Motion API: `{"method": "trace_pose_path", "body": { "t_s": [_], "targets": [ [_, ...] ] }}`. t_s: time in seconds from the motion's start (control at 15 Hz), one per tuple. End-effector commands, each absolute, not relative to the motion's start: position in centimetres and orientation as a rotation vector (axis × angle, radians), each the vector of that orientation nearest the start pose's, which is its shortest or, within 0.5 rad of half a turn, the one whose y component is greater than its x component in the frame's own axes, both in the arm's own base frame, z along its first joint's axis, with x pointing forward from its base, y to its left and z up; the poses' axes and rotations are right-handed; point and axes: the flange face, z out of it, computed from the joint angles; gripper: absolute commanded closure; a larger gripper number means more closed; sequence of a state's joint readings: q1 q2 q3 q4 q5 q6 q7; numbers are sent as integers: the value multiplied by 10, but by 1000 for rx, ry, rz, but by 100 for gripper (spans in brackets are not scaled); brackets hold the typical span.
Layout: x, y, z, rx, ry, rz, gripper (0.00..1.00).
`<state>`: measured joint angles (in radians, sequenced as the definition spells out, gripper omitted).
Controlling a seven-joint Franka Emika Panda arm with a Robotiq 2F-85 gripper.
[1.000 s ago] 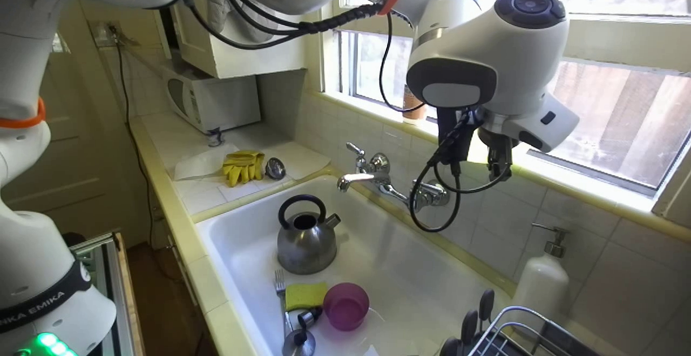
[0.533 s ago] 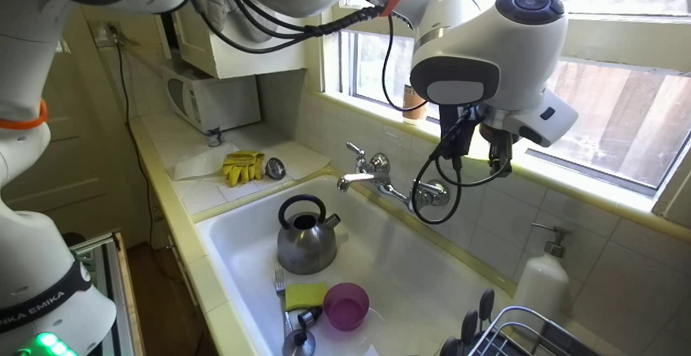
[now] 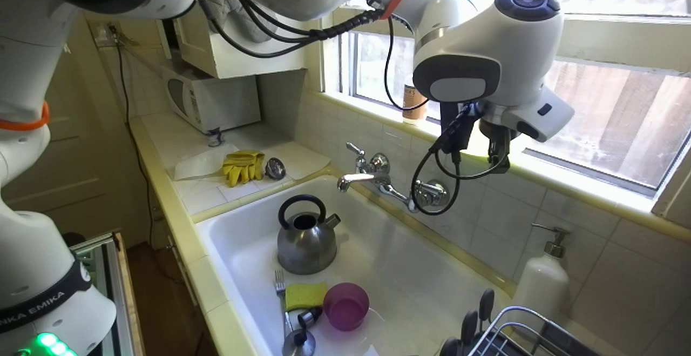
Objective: Put the yellow plate on the windowsill.
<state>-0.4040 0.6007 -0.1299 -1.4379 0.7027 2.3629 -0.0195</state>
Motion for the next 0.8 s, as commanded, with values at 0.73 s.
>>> {"method": "trace_pose_path", "body": {
  "t_s": [0.73],
  "targets": [
    [673, -352, 377, -2387, 1272, -537, 100]
  ]
}}
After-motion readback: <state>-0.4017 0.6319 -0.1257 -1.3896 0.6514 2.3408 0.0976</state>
